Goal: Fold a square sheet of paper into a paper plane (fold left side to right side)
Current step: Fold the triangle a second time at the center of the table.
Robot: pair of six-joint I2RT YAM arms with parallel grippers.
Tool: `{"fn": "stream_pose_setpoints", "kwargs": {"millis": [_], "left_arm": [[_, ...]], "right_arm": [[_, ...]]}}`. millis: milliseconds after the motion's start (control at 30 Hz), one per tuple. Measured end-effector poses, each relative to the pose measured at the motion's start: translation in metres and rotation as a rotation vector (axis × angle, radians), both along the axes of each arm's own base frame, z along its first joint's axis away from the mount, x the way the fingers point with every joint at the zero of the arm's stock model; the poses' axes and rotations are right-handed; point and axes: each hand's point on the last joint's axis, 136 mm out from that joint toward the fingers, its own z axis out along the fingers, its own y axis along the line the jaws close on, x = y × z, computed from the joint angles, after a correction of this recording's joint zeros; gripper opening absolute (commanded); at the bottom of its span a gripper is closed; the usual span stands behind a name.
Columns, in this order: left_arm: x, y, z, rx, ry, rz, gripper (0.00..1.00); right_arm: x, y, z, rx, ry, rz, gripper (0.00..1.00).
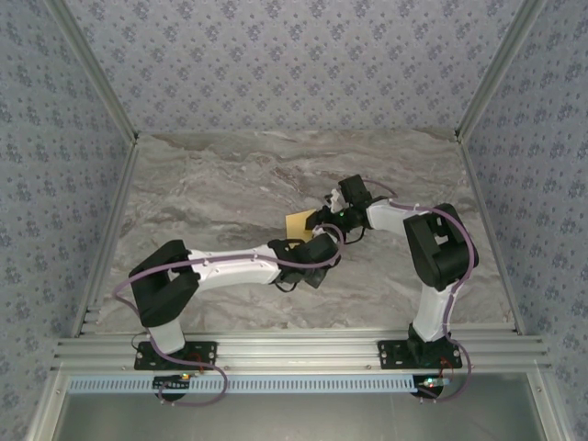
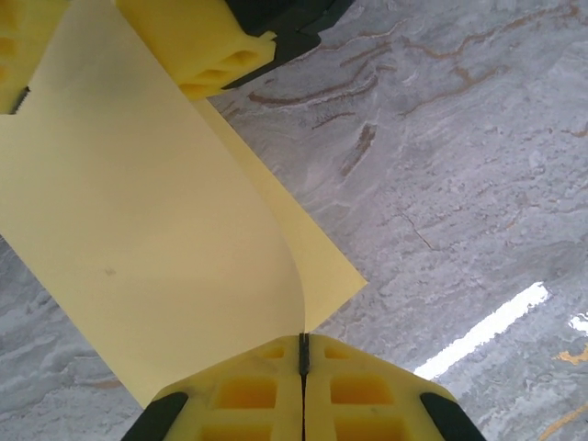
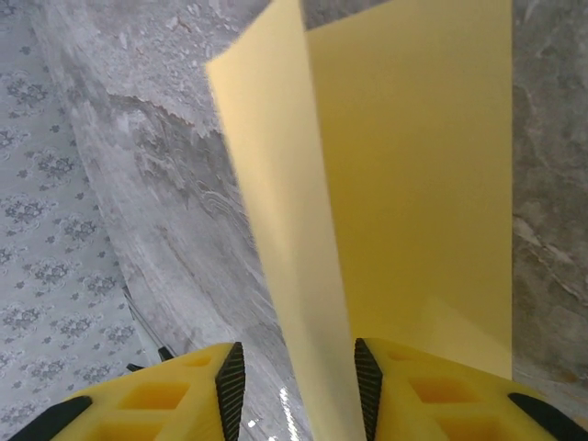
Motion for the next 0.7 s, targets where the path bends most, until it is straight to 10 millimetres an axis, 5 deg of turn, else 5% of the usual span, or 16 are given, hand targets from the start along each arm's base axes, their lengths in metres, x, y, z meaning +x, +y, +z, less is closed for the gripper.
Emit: {"fn": "stream_pose_setpoints", "kwargs": {"millis": [233,367,567,700], "left_arm": [[0.008,0.011,-0.002,-0.088,0.092,0.028,0.04],[0.015,0.015,0.005,-0.187,0.152,0.045,0.04],[0.024,0.029,0.011,-0.332,0.251,0.072,0.04],[0.030,0.040,0.007,-0.385,0.316,0.089,0.04]], "right_arm": [[0.015,-0.011,0.041,0.054,-0.149,-0.050,0.72],[0.015,-0.029,0.060,0.053,-0.230,-0.096,0.76],[-0.002,-0.048,0.064,0.011,-0.291,-0.118,0.53],[-0.022,-0.049,0.045,-0.022,-0.256,-0.097,0.32]]}}
